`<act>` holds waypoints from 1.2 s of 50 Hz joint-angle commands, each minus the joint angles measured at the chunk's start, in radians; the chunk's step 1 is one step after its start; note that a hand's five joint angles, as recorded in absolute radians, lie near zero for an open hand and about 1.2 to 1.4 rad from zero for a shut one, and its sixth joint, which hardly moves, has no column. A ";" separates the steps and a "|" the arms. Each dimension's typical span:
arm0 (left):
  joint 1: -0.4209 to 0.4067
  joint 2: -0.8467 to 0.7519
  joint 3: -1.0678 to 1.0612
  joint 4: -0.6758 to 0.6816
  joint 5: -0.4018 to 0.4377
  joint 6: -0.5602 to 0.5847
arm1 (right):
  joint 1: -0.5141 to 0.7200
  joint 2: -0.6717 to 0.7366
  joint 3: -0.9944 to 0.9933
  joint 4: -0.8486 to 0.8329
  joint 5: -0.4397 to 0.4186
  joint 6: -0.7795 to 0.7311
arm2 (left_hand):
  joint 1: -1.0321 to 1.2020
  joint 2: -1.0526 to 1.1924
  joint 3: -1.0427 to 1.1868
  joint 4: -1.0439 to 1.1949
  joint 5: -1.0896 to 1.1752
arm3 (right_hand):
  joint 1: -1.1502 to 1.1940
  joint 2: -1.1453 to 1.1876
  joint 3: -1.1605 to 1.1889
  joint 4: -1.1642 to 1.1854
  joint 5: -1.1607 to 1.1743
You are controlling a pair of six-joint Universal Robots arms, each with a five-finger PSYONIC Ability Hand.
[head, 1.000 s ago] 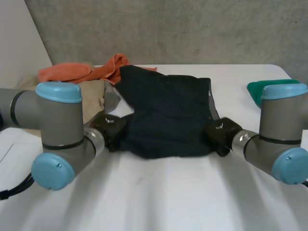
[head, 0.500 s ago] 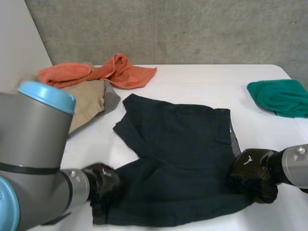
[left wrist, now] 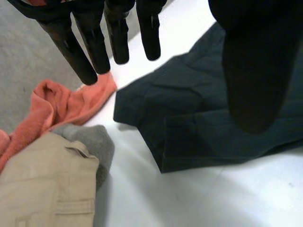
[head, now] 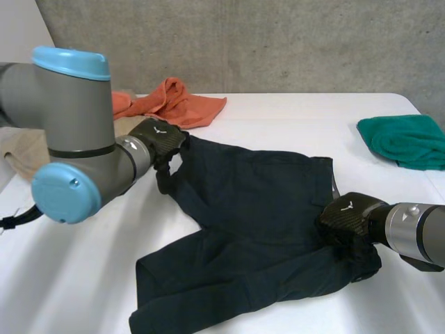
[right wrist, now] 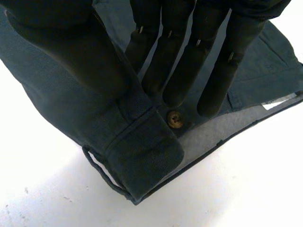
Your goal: Fold the laundry.
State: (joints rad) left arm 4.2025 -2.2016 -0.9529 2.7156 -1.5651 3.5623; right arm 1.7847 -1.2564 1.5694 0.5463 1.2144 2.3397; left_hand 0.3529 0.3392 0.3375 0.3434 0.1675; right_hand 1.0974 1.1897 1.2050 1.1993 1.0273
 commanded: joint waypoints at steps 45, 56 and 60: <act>-0.072 -0.061 0.008 -0.026 -0.349 0.101 | 0.047 -0.001 0.046 -0.038 0.002 0.001 | -0.178 -0.165 -0.163 -0.169 -0.168 | 0.299 0.207 0.191 0.197 0.194; -0.091 0.265 -0.361 -0.163 -0.126 -0.106 | 0.056 -0.005 0.032 -0.077 0.020 0.053 | -0.087 -0.073 -0.072 -0.077 -0.076 | 0.299 0.207 0.191 0.197 0.194; -0.127 0.321 -0.504 -0.204 -0.047 -0.135 | 0.064 -0.006 0.026 -0.127 0.046 0.111 | -0.055 -0.041 -0.039 -0.045 -0.044 | 0.299 0.207 0.191 0.197 0.194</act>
State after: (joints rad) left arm 4.1169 -1.9832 -1.2474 2.5829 -1.7495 3.4859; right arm 1.8409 -1.2602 1.6021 0.4703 1.2342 2.3878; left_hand 0.1941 0.2213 0.2105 0.2116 0.0527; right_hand 1.0974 1.1897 1.2049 1.1993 1.0274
